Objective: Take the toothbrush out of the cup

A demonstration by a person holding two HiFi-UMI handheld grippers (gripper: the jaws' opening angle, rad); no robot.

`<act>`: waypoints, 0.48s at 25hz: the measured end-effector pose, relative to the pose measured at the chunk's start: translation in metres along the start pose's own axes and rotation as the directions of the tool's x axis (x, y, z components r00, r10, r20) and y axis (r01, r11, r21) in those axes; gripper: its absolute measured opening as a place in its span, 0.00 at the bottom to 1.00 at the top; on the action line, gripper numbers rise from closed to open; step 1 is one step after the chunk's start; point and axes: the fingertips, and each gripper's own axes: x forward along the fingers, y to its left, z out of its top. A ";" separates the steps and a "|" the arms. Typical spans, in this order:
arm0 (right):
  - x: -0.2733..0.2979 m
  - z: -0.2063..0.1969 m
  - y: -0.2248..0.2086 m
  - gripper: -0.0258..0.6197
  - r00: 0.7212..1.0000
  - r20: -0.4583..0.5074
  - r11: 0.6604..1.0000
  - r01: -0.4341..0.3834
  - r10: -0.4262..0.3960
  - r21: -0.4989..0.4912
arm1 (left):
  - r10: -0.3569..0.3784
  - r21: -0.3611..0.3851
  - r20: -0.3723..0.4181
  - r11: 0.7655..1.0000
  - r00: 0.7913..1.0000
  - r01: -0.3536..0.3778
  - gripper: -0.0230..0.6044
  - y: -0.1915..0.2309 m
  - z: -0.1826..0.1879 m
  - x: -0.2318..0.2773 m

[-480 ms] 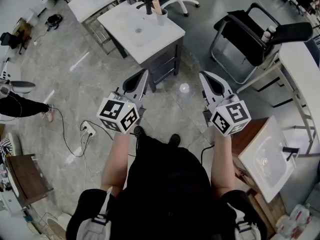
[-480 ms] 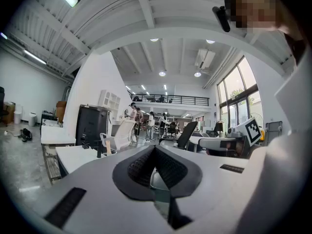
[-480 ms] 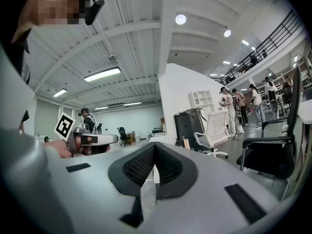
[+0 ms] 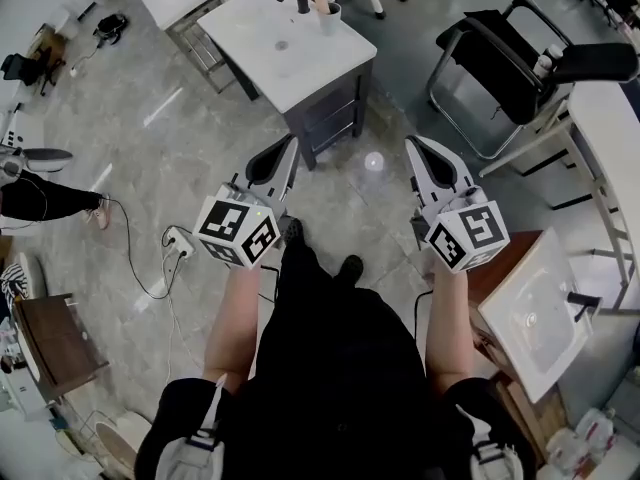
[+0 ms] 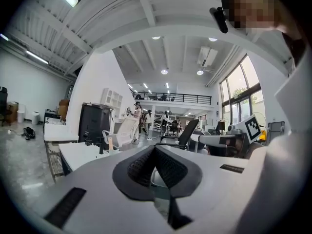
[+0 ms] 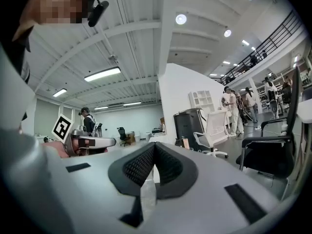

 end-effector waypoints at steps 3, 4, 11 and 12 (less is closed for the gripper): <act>0.001 -0.001 -0.005 0.09 1.000 0.021 1.000 0.019 -0.019 0.016 | 0.004 -0.011 -0.003 1.000 1.000 -0.005 0.06 0.004 -0.003 0.000; 0.002 -0.002 -0.007 0.09 0.999 0.023 1.000 0.026 -0.027 0.016 | 0.005 -0.013 -0.004 1.000 1.000 -0.005 0.06 0.006 -0.003 0.000; 0.019 -0.012 -0.009 0.09 1.000 0.000 0.999 0.030 -0.030 0.016 | -0.015 -0.025 -0.017 1.000 1.000 0.014 0.06 0.023 -0.011 0.014; 0.023 -0.014 -0.008 0.09 0.999 -0.009 1.000 0.030 -0.030 0.004 | -0.016 -0.028 -0.015 0.999 1.000 0.015 0.06 0.027 -0.011 0.017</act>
